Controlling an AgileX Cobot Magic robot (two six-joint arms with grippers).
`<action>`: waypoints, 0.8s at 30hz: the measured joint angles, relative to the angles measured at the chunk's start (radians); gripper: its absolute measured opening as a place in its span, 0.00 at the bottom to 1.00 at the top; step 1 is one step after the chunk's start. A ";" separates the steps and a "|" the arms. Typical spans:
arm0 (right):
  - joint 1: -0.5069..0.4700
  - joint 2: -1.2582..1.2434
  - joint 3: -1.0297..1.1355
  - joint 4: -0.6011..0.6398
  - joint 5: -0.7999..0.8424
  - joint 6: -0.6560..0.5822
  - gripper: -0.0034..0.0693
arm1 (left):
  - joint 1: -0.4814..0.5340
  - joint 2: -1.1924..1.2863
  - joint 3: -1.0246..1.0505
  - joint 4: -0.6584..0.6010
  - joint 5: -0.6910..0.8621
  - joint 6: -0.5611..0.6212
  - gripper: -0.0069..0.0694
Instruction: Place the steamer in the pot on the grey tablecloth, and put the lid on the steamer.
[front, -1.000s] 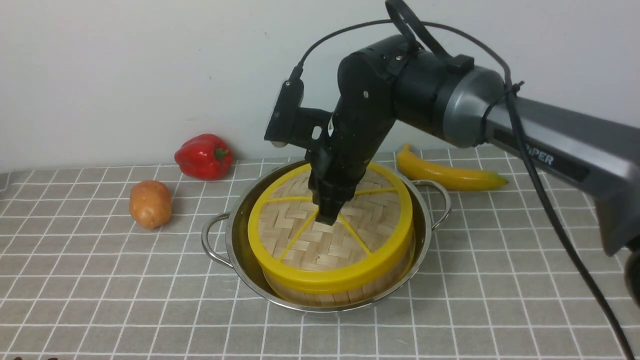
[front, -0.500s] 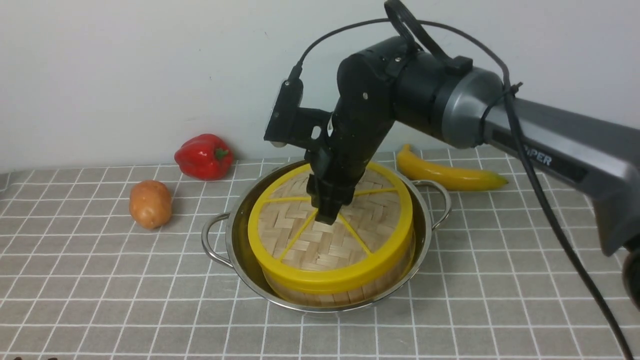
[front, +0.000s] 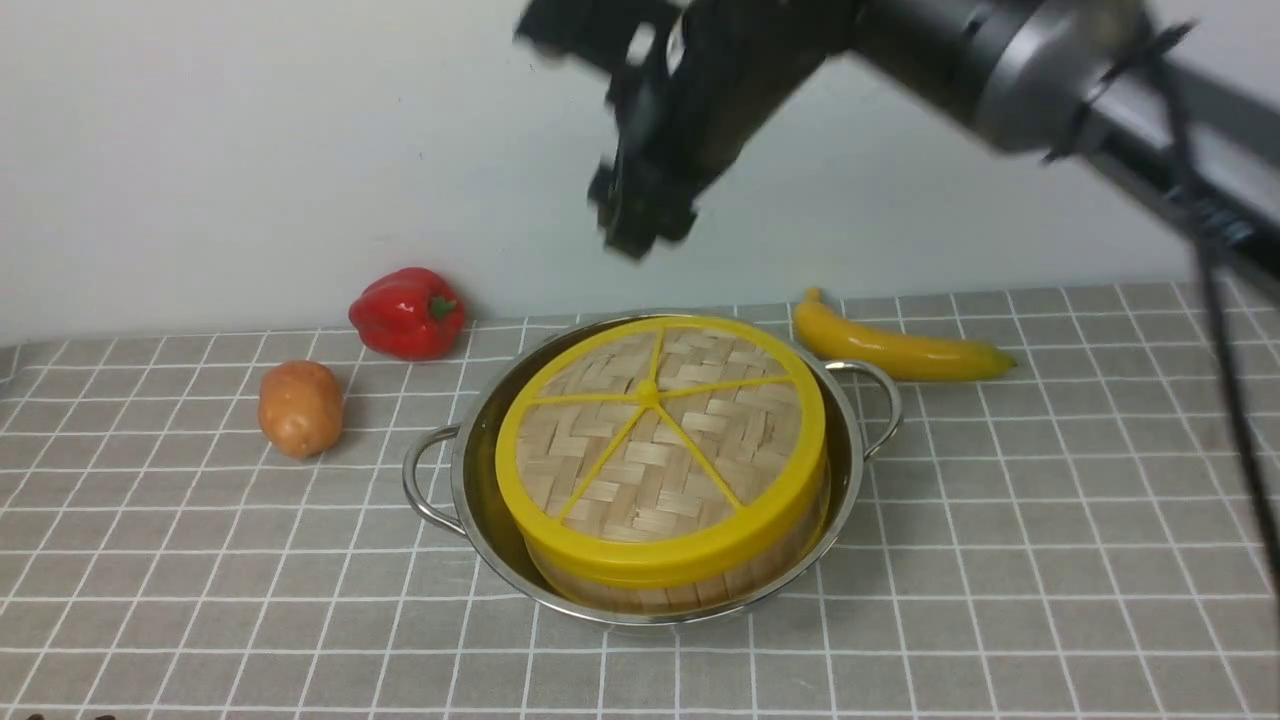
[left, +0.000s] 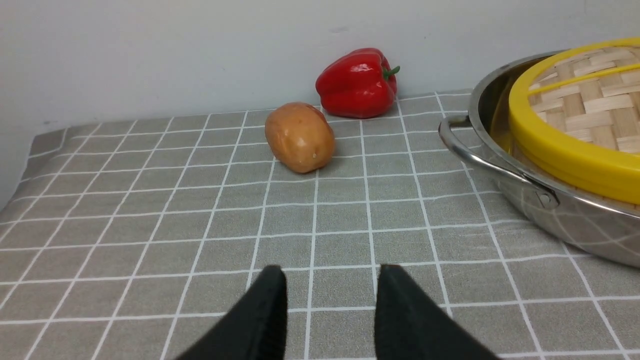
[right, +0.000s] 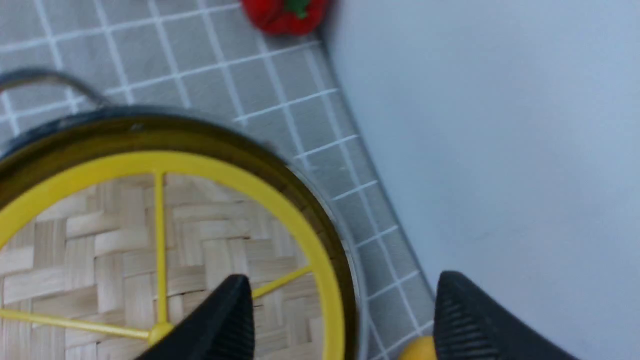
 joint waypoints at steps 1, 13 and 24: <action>0.000 -0.003 -0.013 -0.007 0.003 0.018 0.63 | 0.000 0.000 0.000 0.000 0.000 0.000 0.41; 0.000 -0.151 -0.050 -0.034 0.021 0.438 0.03 | 0.000 0.000 0.000 0.000 0.000 0.000 0.41; 0.000 -0.158 -0.052 0.044 0.025 0.491 0.04 | 0.000 0.000 0.000 0.000 0.000 0.000 0.41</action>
